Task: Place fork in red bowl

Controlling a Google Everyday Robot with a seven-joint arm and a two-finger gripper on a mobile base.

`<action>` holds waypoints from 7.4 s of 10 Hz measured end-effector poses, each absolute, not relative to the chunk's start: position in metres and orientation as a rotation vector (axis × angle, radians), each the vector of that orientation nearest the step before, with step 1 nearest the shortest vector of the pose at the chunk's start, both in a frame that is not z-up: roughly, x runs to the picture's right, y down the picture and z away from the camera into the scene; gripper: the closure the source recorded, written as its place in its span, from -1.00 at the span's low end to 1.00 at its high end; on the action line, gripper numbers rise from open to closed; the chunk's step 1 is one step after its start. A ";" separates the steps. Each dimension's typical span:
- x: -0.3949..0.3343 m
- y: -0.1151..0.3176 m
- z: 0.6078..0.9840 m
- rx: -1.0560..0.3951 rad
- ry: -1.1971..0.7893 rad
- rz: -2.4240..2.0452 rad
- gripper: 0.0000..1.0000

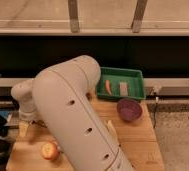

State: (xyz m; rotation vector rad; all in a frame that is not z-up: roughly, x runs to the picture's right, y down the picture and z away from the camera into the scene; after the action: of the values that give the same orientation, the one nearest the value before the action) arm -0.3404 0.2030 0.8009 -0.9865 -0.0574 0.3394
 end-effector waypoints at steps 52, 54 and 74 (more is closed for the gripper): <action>-0.324 0.216 0.830 -0.730 0.121 0.515 1.00; -0.321 0.214 0.828 -0.729 0.126 0.513 1.00; -0.327 0.137 0.766 -0.816 -0.325 0.614 1.00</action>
State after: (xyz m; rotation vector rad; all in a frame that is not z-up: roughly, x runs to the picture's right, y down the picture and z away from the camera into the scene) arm -0.3267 0.1365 0.7662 -0.8164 -0.3247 0.6141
